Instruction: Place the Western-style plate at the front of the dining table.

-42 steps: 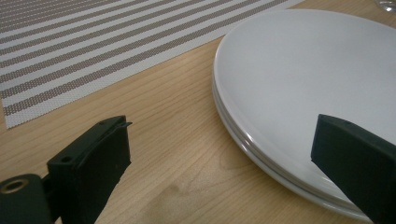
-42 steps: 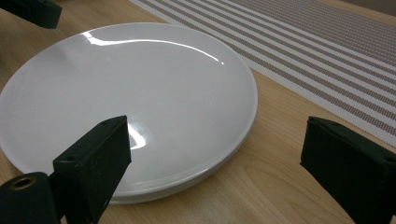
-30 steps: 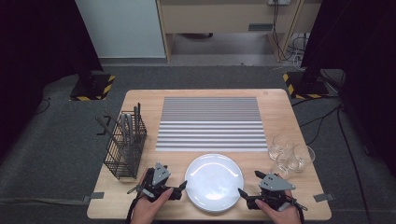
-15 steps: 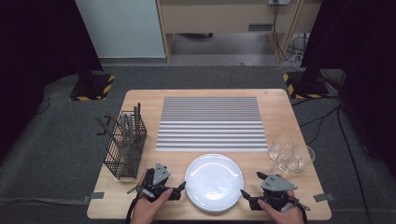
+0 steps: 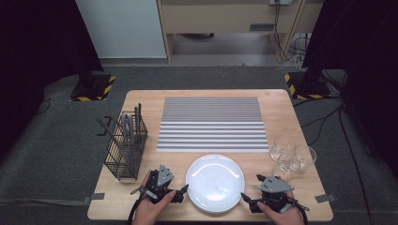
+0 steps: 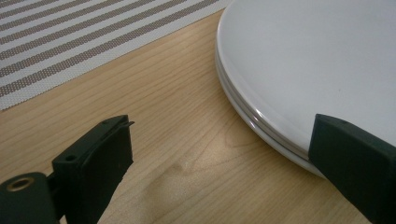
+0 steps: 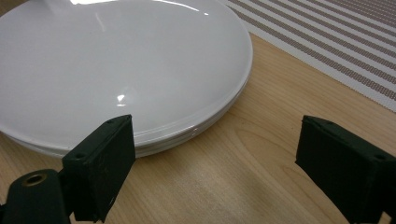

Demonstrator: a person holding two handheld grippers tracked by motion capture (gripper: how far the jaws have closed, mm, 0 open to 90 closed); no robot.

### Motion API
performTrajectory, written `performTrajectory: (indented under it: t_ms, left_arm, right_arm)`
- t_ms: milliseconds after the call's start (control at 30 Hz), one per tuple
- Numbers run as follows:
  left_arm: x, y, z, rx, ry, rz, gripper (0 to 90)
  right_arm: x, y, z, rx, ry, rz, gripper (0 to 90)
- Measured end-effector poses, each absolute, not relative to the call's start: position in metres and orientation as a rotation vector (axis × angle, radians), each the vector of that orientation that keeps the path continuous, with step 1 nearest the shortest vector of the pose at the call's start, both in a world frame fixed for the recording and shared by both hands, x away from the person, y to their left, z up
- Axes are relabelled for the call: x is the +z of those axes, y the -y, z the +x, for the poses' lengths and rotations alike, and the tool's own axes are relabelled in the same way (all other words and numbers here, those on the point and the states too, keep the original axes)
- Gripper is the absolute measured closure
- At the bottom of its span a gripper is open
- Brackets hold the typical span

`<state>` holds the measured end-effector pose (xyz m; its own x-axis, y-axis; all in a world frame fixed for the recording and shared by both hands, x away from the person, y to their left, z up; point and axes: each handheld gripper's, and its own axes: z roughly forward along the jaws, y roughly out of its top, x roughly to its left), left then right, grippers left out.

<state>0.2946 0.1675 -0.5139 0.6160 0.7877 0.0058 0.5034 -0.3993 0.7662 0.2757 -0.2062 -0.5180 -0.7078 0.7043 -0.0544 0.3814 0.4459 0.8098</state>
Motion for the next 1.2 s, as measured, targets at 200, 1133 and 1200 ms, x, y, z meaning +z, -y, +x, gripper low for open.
performTrajectory:
  t_ms: [200,1133,1200]
  left_arm:
    - [-0.516,-0.169,0.296,0.476,-1.023,2.094,5.9]
    - [-0.514,-0.164,0.292,0.448,-1.002,2.088,5.7]
    - [-0.515,-0.163,0.292,0.446,-1.001,2.088,5.6]
  right_arm:
    - [-0.519,0.203,0.276,1.158,-2.323,0.926,9.8]
    - [-0.522,0.191,0.276,1.190,-2.388,0.913,0.6]
    - [-0.522,0.189,0.276,1.198,-2.402,0.908,0.6]
